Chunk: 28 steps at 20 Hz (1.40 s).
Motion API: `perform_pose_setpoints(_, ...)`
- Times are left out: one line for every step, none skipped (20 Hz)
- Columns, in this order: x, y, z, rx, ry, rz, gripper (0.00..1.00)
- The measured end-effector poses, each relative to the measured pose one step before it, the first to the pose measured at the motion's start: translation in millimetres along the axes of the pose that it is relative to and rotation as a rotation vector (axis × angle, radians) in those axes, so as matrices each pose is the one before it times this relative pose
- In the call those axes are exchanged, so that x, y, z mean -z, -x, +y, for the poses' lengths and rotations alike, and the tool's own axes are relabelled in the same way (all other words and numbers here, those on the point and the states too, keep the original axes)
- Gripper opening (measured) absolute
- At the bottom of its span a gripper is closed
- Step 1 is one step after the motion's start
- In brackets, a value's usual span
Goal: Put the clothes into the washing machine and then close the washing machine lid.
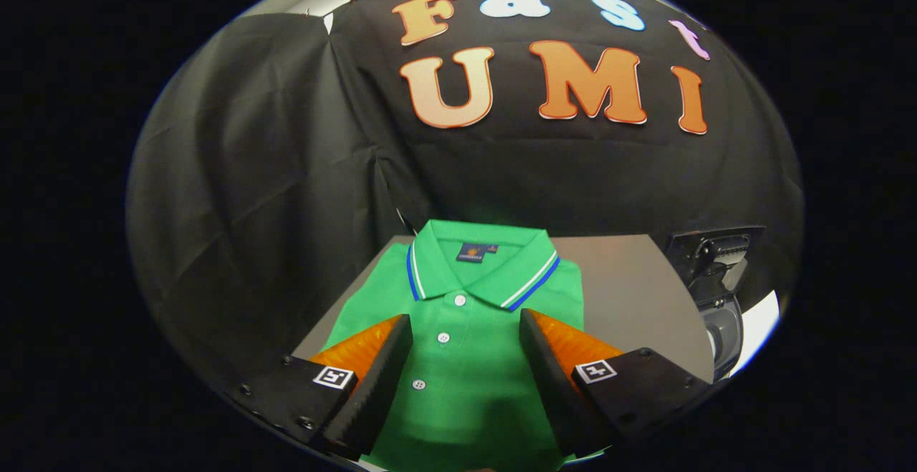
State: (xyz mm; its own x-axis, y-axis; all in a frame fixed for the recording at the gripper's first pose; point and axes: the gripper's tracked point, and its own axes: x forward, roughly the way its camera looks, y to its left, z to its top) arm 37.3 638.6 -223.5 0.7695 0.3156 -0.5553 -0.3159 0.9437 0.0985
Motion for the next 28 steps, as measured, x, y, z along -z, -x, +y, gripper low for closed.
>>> perform_pose_setpoints(6.75,-2.76,0.12,0.00330,0.00522,0.01235,0.98)
perform_pose_setpoints(-2.92,1.11,-0.28,0.00750,0.01308,-0.02195,0.98)
perform_pose_setpoints(-0.64,-1.23,-0.62,0.01094,0.01419,-0.01031,0.98)
perform_pose_setpoints(4.03,0.55,2.05,0.00673,0.01809,0.00595,0.98)
perform_pose_setpoints(0.71,0.26,-0.12,0.00367,0.02783,-0.00325,0.98)
perform_pose_setpoints(-0.62,1.23,0.08,0.00060,0.01173,-0.00055,0.98)
perform_pose_setpoints(0.45,0.31,-0.35,-0.00264,-0.00498,-0.00080,0.97)
perform_pose_setpoints(0.55,0.64,-0.23,-0.00470,-0.00932,0.00040,0.97)
perform_pose_setpoints(-0.44,-0.11,-0.89,-0.00447,-0.00432,-0.00485,0.96)
perform_pose_setpoints(0.40,-0.10,-0.17,-0.00669,0.00621,-0.00261,0.96)
perform_pose_setpoints(0.15,-0.03,-0.01,-0.00627,0.01518,-0.00495,0.96)
perform_pose_setpoints(0.87,-0.10,0.33,-0.00444,0.01023,-0.00247,0.94)
perform_pose_setpoints(0.37,0.56,2.92,-0.02336,-0.00412,-0.00708,0.93)
perform_pose_setpoints(0.12,0.61,3.34,-0.00654,-0.00575,-0.00547,0.82)
perform_pose_setpoints(-1.43,0.10,-0.32,-0.00918,0.01238,-0.00407,0.71)
perform_pose_setpoints(1.86,0.28,-1.29,-0.00717,-0.00672,0.00553,0.60)
perform_pose_setpoints(-3.68,-1.43,-0.12,-0.00570,-0.01014,-0.02089,0.49)
perform_pose_setpoints(2.49,-0.44,0.07,-0.00806,0.00151,0.00108,0.37)
perform_pose_setpoints(-1.27,-0.45,-1.10,0.00050,0.00173,-0.00262,0.26)
perform_pose_setpoints(-1.84,-1.54,0.68,0.00324,0.00245,-0.00207,0.19)
perform_pose_setpoints(-0.60,0.40,0.80,0.00501,0.00652,-0.00276,0.12)
perform_pose_setpoints(-1.80,5.18,-0.95,0.00767,0.00800,-0.00621,0.12)
perform_pose_setpoints(-2.54,-4.44,2.06,-0.00737,0.00435,-0.02285,0.08)
perform_pose_setpoints(-1.68,5.55,-0.14,-0.00010,0.02403,-0.02038,0.08)
perform_pose_setpoints(-1.55,2.41,-0.19,-0.00234,0.01309,-0.01717,0.08)
perform_pose_setpoints(-4.35,3.97,2.39,-0.00727,-0.00142,-0.02013,0.08)
perform_pose_setpoints(-5.13,2.78,0.28,-0.00988,-0.00907,-0.01727,0.08)
perform_pose_setpoints(-8.12,3.55,0.75,-0.01119,-0.01570,-0.02760,0.08)
